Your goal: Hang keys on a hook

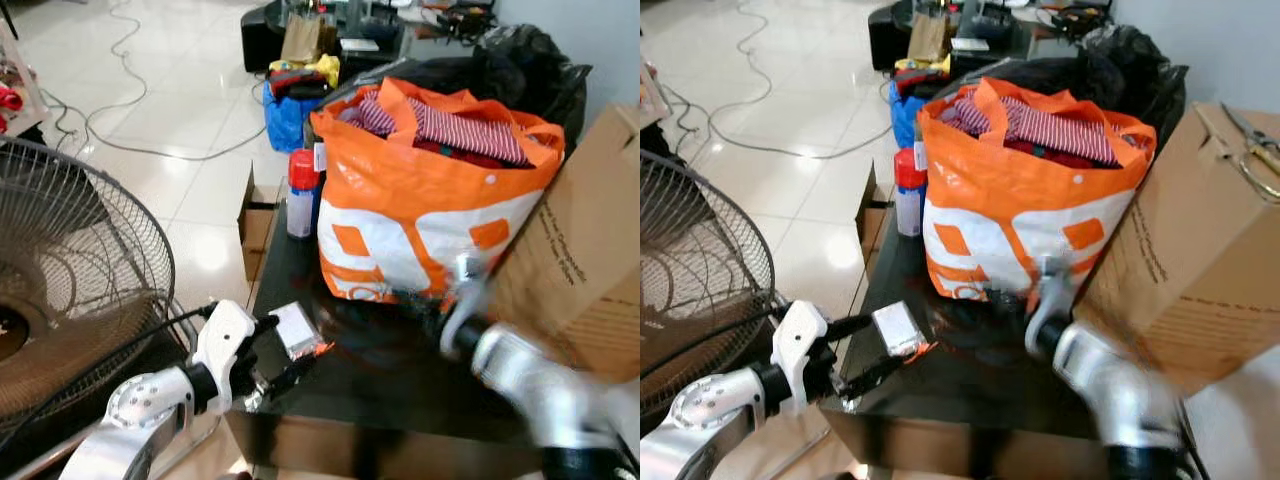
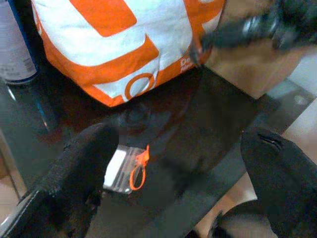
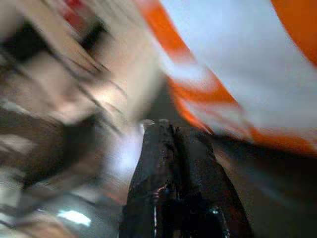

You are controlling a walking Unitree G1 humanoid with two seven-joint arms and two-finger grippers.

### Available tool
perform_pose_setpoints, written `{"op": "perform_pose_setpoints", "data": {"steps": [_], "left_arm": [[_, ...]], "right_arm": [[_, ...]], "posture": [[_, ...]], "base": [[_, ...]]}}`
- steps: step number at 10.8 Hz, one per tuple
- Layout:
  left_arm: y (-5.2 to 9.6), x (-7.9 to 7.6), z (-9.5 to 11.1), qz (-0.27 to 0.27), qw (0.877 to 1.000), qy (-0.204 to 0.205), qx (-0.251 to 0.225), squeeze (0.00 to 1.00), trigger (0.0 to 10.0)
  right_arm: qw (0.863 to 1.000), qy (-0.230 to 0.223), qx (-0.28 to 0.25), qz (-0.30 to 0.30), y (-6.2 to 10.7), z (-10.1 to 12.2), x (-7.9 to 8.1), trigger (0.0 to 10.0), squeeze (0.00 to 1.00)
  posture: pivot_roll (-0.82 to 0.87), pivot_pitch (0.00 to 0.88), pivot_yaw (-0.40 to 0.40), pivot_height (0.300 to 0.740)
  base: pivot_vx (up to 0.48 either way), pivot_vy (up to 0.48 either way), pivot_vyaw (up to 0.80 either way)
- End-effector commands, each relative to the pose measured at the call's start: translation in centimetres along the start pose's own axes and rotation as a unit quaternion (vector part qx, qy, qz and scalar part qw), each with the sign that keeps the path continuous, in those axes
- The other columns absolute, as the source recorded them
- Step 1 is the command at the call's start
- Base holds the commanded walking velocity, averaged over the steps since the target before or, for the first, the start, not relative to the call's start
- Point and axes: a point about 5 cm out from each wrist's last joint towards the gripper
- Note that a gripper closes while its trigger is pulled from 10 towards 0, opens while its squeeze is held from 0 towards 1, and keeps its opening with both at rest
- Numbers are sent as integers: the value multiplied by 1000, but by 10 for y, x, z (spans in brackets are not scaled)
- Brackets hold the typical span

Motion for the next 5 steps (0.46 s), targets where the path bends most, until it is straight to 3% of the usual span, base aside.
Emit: {"op": "perform_pose_setpoints", "data": {"steps": [1, 2, 5], "left_arm": [[-2, -1, 0, 1, 1000, -10, 7, 1000, 10000], [-2, 0, -2, 3, 1000, -11, 12, 1000, 10000], [-2, 1, -7, 12, 1000, -14, 21, 1000, 10000]], "right_arm": [[996, 68, 23, -52, -7, -2, -7, 0, 0], [987, 145, 43, -55, -18, -7, -4, 0, 0], [965, 253, 60, -41, -35, -13, 8, 196, 0]], "posture": [[17, 0, -43, 740], [18, 0, -44, 740], [34, 0, -69, 740]], "base": [[0, 0, 0], [0, 0, 0], [0, 0, 0]]}}
Point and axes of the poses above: a point about 5 cm out from each wrist's last joint towards the gripper, its own y axis pointing back from the gripper into the wrist, its own z axis along the axis of the wrist's last joint, x = y × z, and after that the axes turned 8 degrees about y, right-handed
